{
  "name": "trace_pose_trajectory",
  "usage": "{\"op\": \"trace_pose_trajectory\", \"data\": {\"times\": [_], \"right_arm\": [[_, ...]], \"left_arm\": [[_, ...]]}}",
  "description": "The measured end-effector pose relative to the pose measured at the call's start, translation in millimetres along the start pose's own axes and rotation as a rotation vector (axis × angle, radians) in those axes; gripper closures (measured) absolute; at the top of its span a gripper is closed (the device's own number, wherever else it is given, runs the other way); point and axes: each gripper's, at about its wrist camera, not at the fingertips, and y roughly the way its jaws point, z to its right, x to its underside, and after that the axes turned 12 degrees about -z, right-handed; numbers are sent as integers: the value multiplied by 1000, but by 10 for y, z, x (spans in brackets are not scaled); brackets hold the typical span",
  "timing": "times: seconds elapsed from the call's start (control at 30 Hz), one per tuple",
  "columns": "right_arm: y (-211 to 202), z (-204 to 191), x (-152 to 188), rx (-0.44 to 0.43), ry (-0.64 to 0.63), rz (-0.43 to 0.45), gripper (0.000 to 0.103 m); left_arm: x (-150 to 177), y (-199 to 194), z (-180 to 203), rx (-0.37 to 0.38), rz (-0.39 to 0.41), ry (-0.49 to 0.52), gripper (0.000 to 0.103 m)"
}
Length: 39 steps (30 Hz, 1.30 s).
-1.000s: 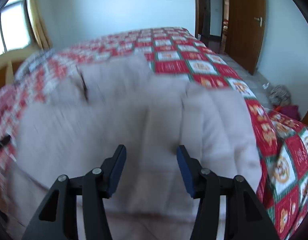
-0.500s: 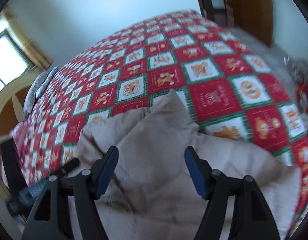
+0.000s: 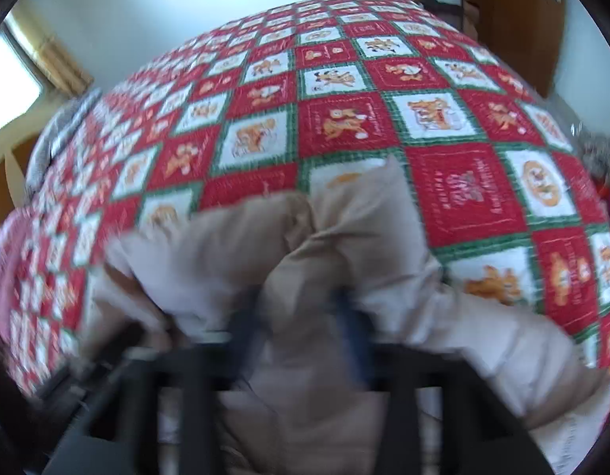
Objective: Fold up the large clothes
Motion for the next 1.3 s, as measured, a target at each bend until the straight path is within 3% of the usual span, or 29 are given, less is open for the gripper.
{"op": "trace_pose_trajectory", "data": {"times": [0.17,0.27,0.37,0.43,0.5,0.63,0.73,0.8,0.83,0.87,0.93,1.0,1.03,1.1,1.13,1.17,1.3], "right_arm": [[-368,272,374,80,-14,69,95],[-504,543,677,108,28,94,97],[-325,820,939,162,84,60,98],[-148,1027,1146,115,134,60,103],[-148,1051,1292,106,130,139,103],[-79,810,1355,249,53,207,103],[-252,810,1325,214,61,249,98],[-575,876,1317,157,98,361,85],[-710,895,1263,127,114,400,50],[-770,882,1197,101,124,411,0],[-775,886,982,43,152,346,9],[-616,864,849,12,184,240,29],[-457,861,766,-26,208,169,45],[-239,807,731,-72,230,106,49],[-119,764,715,-75,222,91,64],[-86,704,777,-58,204,88,82],[-96,484,1162,107,65,105,90]], "left_arm": [[105,-325,31,30,31,-11,93],[165,-338,-52,-28,41,-36,93],[229,-146,-213,-105,15,-89,93],[290,20,-316,-138,-11,-122,90],[371,170,-419,-159,-6,-143,89],[482,279,-459,-167,81,-121,89],[495,273,-505,-146,110,-143,89],[514,252,-564,-107,127,-165,89],[518,246,-592,-90,132,-174,89],[523,241,-601,-80,134,-178,89],[527,239,-601,-74,136,-179,89],[528,240,-605,-69,138,-180,89],[528,241,-607,-66,139,-180,89],[537,245,-596,-68,141,-178,89],[542,244,-604,-68,141,-178,89],[543,245,-606,-67,141,-178,89],[550,250,-633,-46,141,-186,89]]}}
